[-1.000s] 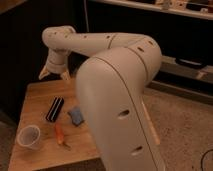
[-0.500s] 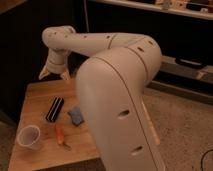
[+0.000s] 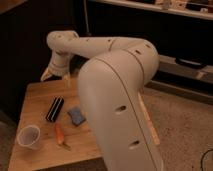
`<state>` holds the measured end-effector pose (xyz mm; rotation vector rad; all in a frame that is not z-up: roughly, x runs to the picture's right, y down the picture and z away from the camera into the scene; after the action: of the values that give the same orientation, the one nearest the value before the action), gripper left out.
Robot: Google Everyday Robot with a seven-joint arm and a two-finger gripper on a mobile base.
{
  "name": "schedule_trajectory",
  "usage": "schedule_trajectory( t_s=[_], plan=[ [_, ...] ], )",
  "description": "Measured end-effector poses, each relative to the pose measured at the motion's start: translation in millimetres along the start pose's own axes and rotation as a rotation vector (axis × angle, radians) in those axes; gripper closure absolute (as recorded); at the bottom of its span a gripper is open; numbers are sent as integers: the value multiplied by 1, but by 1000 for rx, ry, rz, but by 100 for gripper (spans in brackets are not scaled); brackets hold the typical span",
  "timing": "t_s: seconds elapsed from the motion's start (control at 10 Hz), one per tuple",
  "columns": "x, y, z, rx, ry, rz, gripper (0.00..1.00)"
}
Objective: Place the eraser on the white sponge
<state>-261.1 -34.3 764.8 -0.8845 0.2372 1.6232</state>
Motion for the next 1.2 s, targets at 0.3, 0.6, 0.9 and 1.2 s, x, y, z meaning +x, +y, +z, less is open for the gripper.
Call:
schedule_trajectory(
  t_s=[0.3, 0.6, 0.9, 1.2],
  plan=[
    [12, -42, 30, -126, 72, 57, 20],
    [19, -80, 55, -257, 108, 111, 20],
    [4, -67, 79, -272, 135, 93, 20],
    [-14, -39, 110, -231, 166, 51, 20]
  ],
)
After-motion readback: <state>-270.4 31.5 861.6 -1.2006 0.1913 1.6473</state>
